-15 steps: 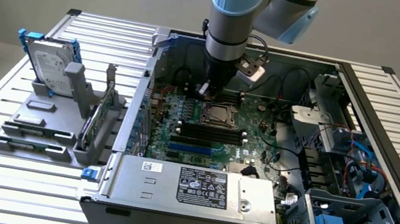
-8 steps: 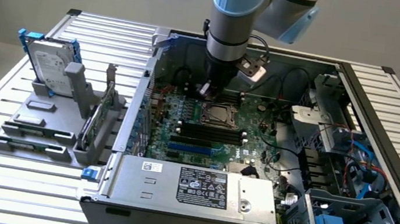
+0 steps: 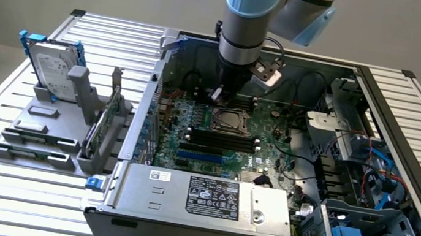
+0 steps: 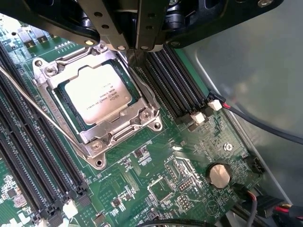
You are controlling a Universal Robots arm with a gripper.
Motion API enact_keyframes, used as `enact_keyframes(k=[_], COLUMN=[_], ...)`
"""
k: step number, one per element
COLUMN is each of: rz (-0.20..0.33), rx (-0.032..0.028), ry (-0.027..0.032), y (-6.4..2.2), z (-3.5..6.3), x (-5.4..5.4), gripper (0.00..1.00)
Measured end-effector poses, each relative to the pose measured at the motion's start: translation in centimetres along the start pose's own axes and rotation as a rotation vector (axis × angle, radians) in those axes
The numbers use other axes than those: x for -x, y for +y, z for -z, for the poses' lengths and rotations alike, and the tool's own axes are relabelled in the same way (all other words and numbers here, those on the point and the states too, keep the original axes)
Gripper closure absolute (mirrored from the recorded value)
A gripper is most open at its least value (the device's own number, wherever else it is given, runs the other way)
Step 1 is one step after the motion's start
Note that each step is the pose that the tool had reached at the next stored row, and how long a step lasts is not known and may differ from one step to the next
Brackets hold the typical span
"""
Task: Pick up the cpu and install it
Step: 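Install the first cpu locking lever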
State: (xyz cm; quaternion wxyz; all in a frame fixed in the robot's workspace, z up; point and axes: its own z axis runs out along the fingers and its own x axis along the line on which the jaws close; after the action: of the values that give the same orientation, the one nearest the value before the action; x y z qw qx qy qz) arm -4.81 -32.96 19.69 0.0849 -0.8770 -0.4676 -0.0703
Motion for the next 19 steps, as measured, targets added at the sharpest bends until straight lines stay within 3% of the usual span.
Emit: enact_keyframes(k=[19], rz=[0.0], rx=[0.0], ry=[0.0], y=[0.51], z=[-0.15], x=[-0.3], gripper=[0.89])
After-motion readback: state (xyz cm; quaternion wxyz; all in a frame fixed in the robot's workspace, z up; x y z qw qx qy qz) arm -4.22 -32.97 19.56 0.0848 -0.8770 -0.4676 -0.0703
